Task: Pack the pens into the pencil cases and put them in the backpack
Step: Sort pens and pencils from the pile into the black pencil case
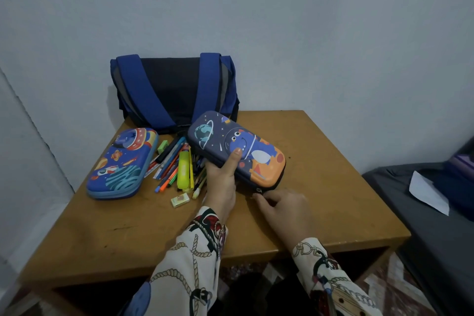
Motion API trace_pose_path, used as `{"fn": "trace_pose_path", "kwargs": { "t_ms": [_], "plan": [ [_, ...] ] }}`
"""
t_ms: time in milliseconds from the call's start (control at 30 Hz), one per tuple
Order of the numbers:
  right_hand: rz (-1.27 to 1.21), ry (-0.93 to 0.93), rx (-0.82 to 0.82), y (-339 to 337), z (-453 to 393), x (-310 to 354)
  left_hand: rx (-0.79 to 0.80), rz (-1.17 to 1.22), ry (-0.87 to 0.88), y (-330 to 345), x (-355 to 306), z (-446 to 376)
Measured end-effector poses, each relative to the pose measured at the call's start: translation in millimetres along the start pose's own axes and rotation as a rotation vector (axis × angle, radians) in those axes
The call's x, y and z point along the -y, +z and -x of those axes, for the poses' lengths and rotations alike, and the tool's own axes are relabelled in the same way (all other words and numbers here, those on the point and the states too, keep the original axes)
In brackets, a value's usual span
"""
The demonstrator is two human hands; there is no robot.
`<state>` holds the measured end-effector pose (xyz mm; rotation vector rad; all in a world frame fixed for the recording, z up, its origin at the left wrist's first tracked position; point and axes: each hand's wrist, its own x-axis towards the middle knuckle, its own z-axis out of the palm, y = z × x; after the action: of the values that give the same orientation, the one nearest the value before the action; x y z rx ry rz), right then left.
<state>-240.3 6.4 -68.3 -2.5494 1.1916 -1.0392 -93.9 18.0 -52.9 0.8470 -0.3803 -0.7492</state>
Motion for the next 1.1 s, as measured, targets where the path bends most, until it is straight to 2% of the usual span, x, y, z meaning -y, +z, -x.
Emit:
{"fn": "trace_pose_path", "kwargs": {
  "t_ms": [233,467,567,667,733,967,1100],
  "plan": [
    [-0.019,-0.038,0.054,-14.3,2.7,-12.2,-0.031,-0.011,-0.008,0.2,-1.0,1.4],
    [0.110,-0.156,0.030,-31.9,-0.5,-48.4,0.043,-0.071,0.001,1.1,0.4,2.7],
    [0.037,-0.007,0.018,-37.9,-2.8,-56.9,0.034,-0.051,-0.016,0.4,-1.8,3.3],
    [-0.232,0.279,0.051,-42.0,-10.8,-62.1,0.086,-0.069,-0.035,0.9,-1.2,5.7],
    [-0.355,0.405,0.076,-41.6,-14.6,-61.5,0.108,-0.075,-0.051,1.4,-1.7,6.8],
    [-0.436,0.481,0.021,-40.5,-12.4,-59.3,0.147,-0.097,-0.106,1.1,-2.8,6.8],
    [-0.461,0.491,0.006,-40.9,-13.6,-56.2,0.304,-0.223,-0.184,1.6,-5.7,10.9]
  ]
}}
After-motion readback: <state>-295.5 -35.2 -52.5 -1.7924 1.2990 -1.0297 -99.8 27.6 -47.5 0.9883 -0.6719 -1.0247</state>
